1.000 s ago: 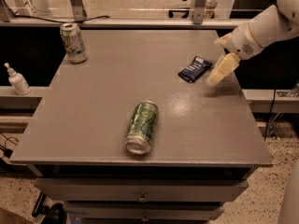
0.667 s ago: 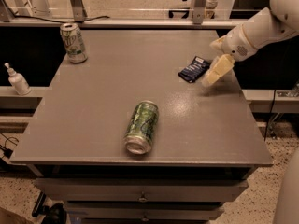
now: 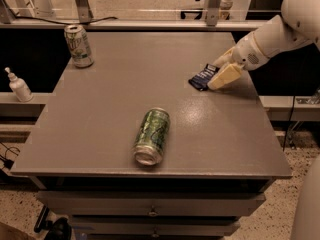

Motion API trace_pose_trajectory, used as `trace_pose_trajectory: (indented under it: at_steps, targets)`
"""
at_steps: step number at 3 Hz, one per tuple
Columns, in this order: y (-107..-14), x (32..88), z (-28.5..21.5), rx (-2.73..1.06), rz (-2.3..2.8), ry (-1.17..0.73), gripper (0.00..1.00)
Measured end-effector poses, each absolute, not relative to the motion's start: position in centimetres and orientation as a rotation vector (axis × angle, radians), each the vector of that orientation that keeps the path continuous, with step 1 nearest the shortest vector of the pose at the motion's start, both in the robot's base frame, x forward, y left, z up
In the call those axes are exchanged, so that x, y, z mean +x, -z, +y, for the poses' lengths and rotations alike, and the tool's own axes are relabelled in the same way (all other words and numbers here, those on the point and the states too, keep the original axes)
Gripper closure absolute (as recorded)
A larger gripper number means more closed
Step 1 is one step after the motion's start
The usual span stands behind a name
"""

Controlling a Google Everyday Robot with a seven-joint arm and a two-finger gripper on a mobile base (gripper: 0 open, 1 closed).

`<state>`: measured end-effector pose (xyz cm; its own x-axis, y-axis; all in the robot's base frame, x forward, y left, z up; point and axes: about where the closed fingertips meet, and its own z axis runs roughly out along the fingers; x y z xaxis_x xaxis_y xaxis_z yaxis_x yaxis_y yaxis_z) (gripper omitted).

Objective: Move rxbar blueberry near green can

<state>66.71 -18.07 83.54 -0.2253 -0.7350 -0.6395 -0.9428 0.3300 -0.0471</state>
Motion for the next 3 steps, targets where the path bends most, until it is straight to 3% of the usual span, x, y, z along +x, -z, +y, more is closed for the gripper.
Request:
trace_pose_trajectory:
  at_steps: [2, 3]
  targets:
    - [-84.4, 66.6, -18.2, -1.46, 2.026, -0.481, 0.86]
    - [-86.7, 65.8, -18.3, -1.461, 1.997, -0.487, 1.0]
